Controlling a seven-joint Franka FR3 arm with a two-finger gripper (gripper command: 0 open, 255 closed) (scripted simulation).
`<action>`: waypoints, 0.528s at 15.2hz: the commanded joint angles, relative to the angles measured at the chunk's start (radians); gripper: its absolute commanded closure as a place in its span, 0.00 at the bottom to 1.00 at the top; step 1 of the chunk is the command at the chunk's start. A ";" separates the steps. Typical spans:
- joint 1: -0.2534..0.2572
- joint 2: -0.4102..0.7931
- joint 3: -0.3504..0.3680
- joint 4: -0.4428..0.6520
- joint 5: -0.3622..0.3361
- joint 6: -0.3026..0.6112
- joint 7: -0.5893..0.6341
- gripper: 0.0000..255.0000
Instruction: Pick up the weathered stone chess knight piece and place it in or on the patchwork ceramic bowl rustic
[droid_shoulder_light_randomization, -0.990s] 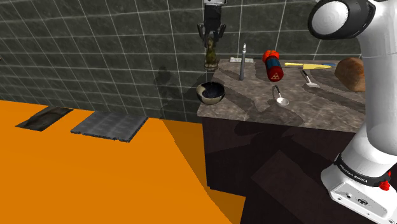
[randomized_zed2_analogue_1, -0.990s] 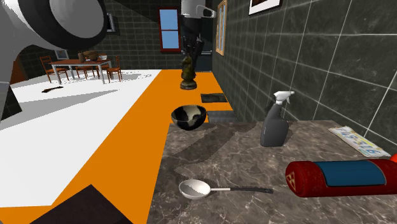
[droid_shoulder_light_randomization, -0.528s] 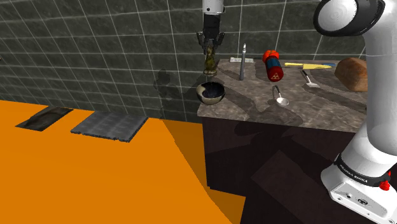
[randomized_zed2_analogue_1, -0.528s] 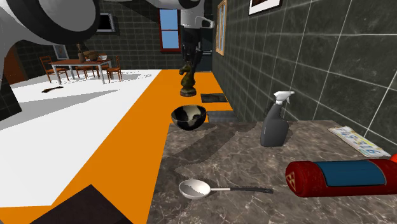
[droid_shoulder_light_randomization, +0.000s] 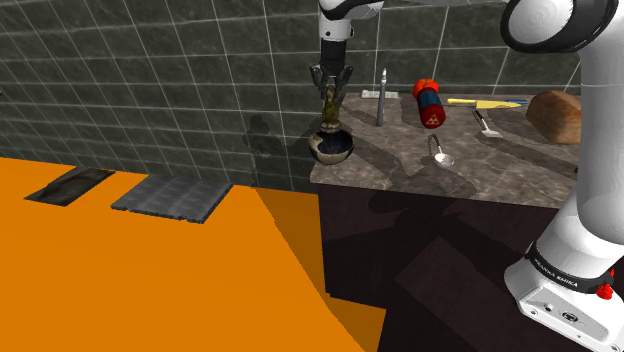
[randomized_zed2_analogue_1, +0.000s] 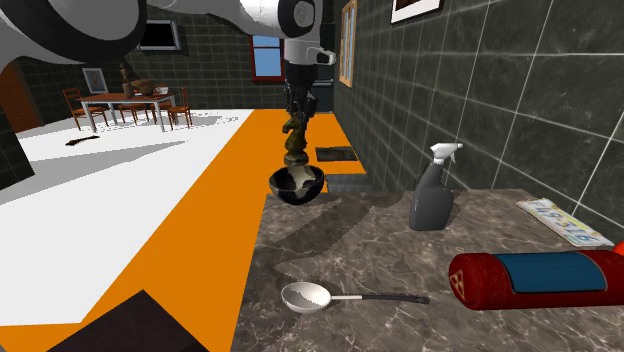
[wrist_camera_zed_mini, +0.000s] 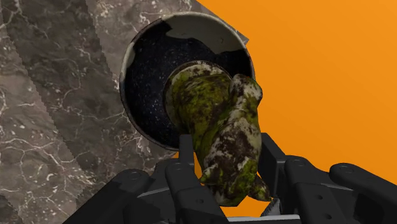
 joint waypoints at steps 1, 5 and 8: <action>-0.001 0.001 0.000 -0.023 0.001 0.025 -0.004 1.00; 0.000 -0.002 0.000 -0.081 0.002 0.080 -0.009 1.00; 0.000 -0.002 0.000 -0.095 0.002 0.094 -0.010 1.00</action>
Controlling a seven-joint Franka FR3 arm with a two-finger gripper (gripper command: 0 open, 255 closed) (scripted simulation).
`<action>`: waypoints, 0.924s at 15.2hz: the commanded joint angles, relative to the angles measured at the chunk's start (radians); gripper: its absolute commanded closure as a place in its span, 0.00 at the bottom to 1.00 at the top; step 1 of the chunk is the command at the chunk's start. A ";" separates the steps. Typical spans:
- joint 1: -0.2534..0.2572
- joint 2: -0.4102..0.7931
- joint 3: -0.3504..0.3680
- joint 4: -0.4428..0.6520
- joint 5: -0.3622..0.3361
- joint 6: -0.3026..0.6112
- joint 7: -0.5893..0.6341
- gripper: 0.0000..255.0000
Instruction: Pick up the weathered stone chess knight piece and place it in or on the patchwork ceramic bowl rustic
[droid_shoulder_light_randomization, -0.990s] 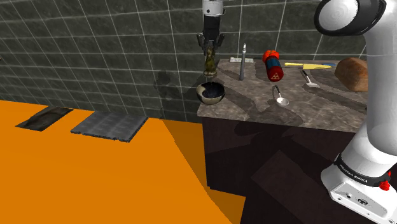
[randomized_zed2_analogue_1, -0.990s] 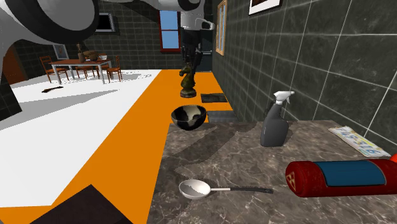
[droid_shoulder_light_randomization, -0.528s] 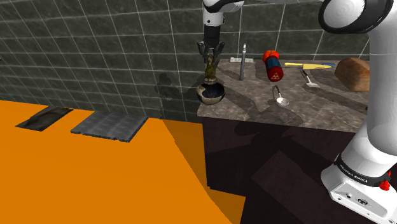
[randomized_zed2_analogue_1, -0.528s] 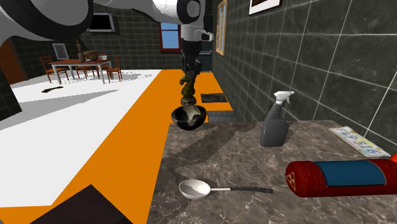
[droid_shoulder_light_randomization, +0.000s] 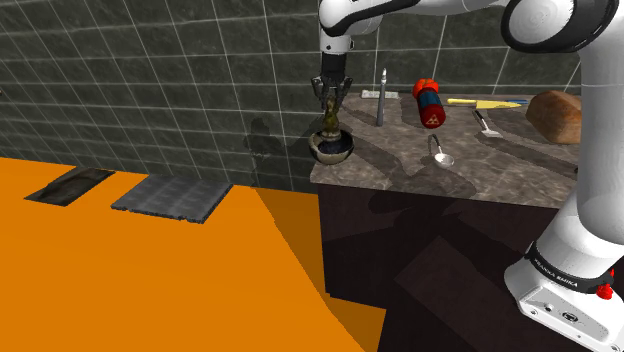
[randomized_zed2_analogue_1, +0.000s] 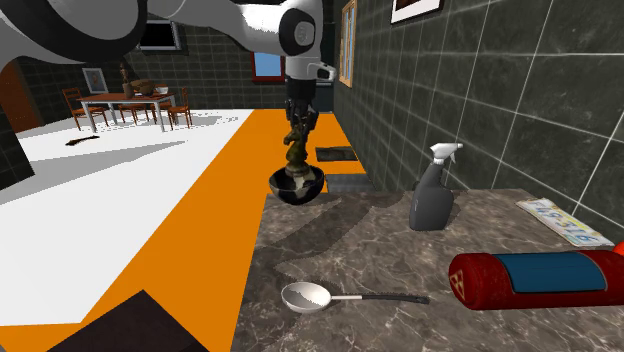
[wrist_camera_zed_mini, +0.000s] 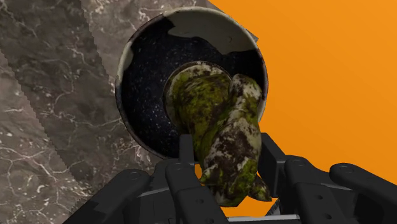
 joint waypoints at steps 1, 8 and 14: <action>0.001 0.000 0.000 -0.004 0.000 0.004 0.001 1.00; 0.001 0.000 0.000 -0.003 0.000 0.004 0.001 0.00; -0.003 -0.003 -0.001 0.060 -0.001 -0.061 0.003 0.00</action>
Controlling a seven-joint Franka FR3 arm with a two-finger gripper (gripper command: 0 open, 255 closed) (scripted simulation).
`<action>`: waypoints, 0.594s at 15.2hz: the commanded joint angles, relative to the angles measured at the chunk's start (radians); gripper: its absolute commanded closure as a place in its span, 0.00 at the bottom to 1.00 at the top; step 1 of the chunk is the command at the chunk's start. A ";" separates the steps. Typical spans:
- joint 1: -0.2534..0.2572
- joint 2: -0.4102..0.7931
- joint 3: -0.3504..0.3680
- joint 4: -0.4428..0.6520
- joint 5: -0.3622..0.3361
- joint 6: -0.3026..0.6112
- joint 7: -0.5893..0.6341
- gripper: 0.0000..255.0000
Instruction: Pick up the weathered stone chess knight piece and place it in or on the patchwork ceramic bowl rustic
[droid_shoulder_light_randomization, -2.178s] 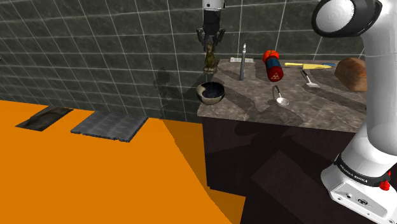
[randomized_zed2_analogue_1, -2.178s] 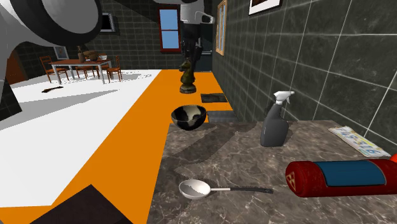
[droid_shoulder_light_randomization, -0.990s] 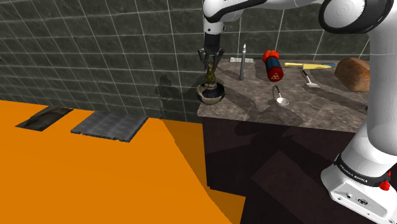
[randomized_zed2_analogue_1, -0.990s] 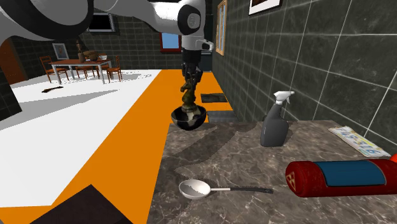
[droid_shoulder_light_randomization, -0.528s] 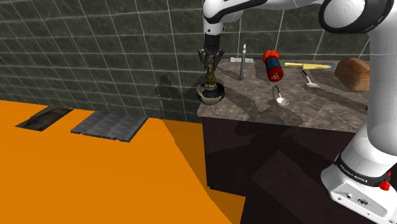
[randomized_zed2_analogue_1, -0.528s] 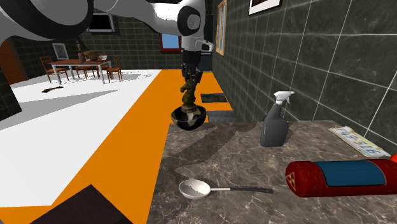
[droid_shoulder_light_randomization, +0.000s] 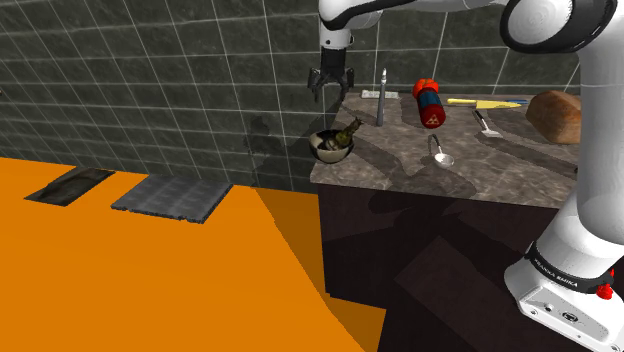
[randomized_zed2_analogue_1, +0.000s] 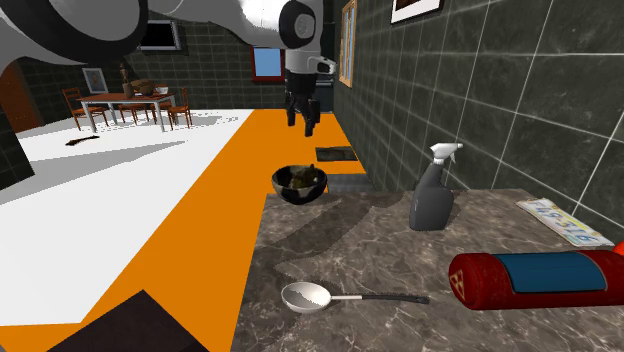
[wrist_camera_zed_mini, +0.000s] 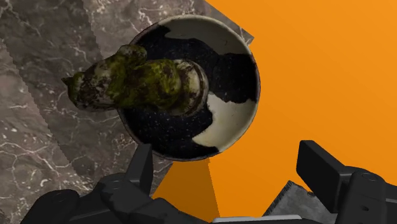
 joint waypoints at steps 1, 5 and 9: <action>-0.005 -0.005 -0.002 0.053 0.000 -0.060 -0.001 0.00; -0.007 -0.003 -0.002 0.084 0.000 -0.088 0.000 0.00; -0.007 -0.003 -0.002 0.084 0.000 -0.088 0.000 0.00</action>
